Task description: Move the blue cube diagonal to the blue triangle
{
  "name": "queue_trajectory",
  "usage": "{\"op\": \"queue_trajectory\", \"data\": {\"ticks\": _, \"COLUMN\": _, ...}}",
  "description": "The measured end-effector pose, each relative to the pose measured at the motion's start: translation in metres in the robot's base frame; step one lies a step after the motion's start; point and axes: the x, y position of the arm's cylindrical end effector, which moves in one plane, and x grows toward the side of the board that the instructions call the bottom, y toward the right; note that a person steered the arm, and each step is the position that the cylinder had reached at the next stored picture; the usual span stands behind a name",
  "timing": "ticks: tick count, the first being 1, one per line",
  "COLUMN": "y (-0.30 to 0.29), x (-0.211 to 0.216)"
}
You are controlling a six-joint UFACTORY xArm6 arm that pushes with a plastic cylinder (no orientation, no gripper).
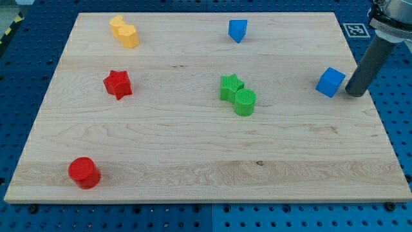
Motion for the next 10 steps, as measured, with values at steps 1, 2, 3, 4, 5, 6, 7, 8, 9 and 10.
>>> {"op": "queue_trajectory", "data": {"ticks": 1, "y": -0.006, "x": 0.0}}
{"op": "queue_trajectory", "data": {"ticks": 2, "y": -0.03, "x": -0.006}}
{"op": "queue_trajectory", "data": {"ticks": 3, "y": -0.038, "x": -0.015}}
{"op": "queue_trajectory", "data": {"ticks": 4, "y": -0.047, "x": -0.027}}
{"op": "queue_trajectory", "data": {"ticks": 5, "y": -0.055, "x": -0.028}}
{"op": "queue_trajectory", "data": {"ticks": 6, "y": -0.084, "x": -0.022}}
{"op": "queue_trajectory", "data": {"ticks": 7, "y": -0.084, "x": -0.022}}
{"op": "queue_trajectory", "data": {"ticks": 8, "y": -0.101, "x": -0.022}}
{"op": "queue_trajectory", "data": {"ticks": 9, "y": -0.108, "x": -0.022}}
{"op": "queue_trajectory", "data": {"ticks": 10, "y": -0.129, "x": -0.022}}
